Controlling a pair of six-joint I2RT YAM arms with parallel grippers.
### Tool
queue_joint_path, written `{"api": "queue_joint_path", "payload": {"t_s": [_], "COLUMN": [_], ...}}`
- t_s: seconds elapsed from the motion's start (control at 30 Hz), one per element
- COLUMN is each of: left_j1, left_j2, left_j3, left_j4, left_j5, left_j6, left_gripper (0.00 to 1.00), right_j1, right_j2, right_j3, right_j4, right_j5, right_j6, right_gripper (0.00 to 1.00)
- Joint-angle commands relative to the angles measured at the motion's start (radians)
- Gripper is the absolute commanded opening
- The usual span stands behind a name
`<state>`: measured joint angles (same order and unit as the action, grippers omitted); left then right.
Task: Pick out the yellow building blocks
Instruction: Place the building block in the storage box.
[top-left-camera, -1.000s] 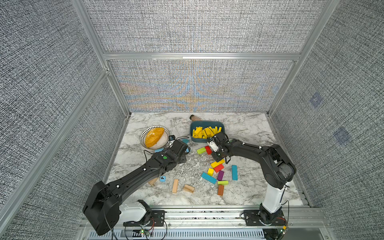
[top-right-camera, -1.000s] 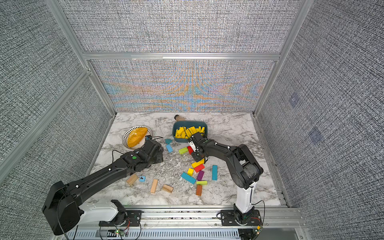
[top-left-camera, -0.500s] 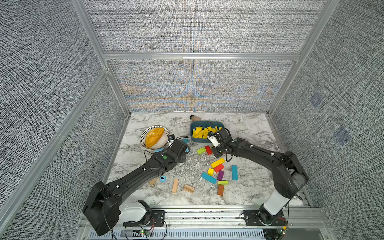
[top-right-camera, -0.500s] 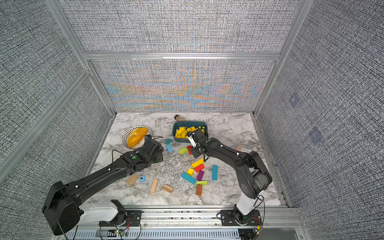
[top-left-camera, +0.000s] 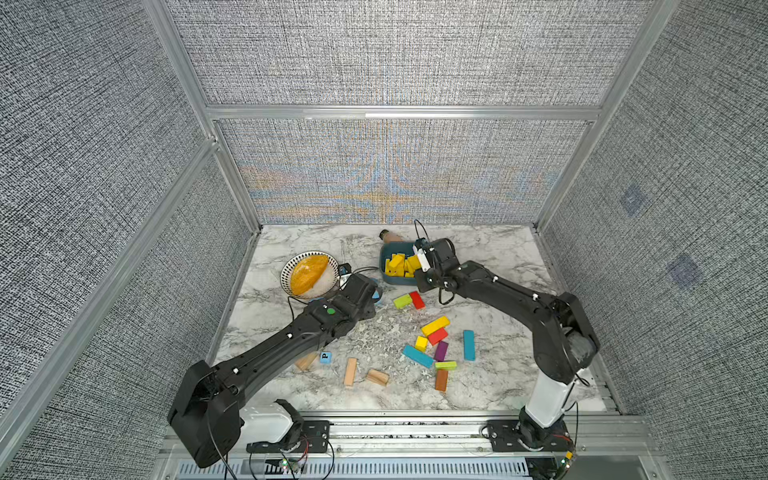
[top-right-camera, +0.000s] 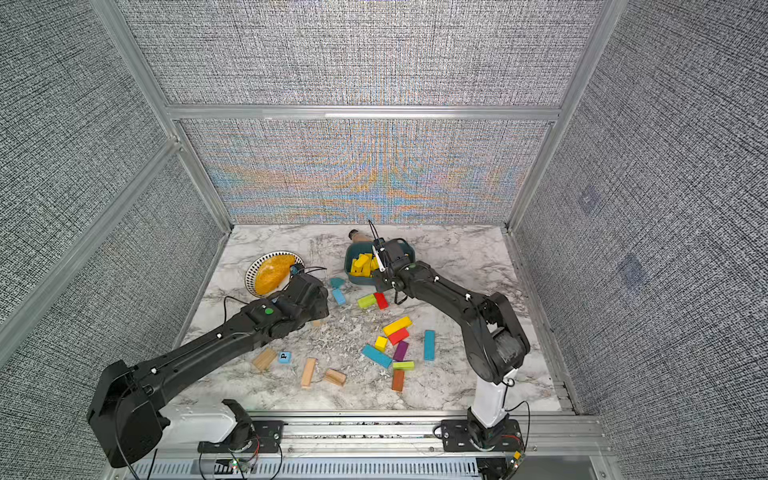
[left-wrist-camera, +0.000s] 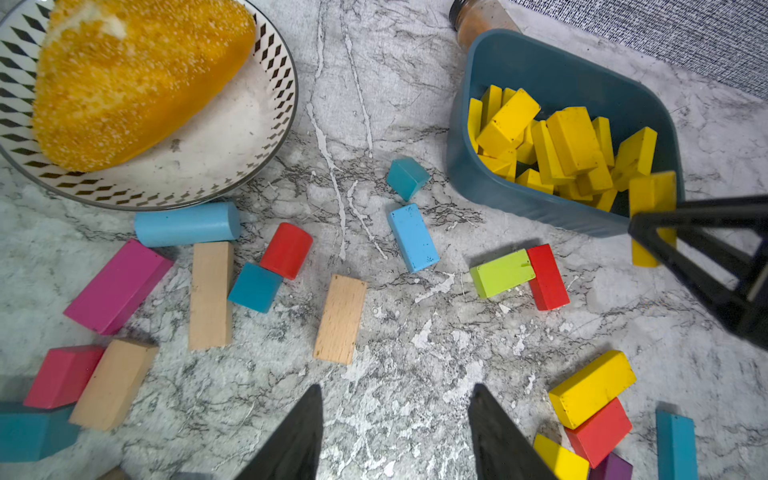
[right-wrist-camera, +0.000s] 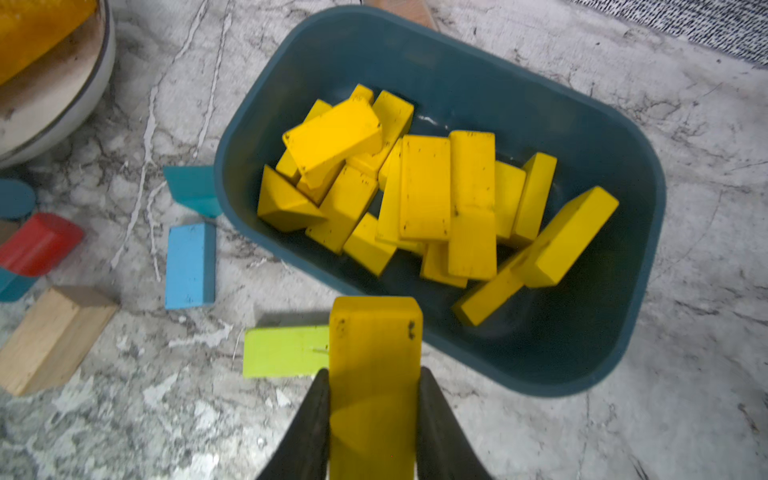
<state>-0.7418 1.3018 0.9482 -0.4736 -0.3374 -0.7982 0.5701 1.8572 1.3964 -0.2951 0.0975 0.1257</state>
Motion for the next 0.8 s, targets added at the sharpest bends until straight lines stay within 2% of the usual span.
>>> {"api": "queue_joint_path", "payload": {"t_s": [0.0,0.4,0.5,0.77], "left_j1": [0.001,0.001,0.001,0.001], "left_j2": [-0.002,-0.012,-0.014,-0.006], "left_j3": [-0.005,-0.03,-0.038,-0.031], "left_j4": [0.01,0.02,0.023,0.028], "left_j5": [0.003,0.028,0.03,0.047], "left_j6": [-0.012,-0.025,-0.039,-0.023], "left_gripper": [0.58,0.58,0.57,0.57], "right_j1": [0.0,-0.001,-0.003,-0.004], "right_j2": [0.055,0.298,0.336,0.325], "right_j3": [0.074,0.315,0.348,0.369], "right_j4": [0.019,0.015,-0.012,-0.028], "right_j5": [-0.019,-0.03,-0.011,-0.013], "right_j6": [0.031,0.064,0.071,0.062], "right_gripper": [0.26,0.28,0.31,0.46]}}
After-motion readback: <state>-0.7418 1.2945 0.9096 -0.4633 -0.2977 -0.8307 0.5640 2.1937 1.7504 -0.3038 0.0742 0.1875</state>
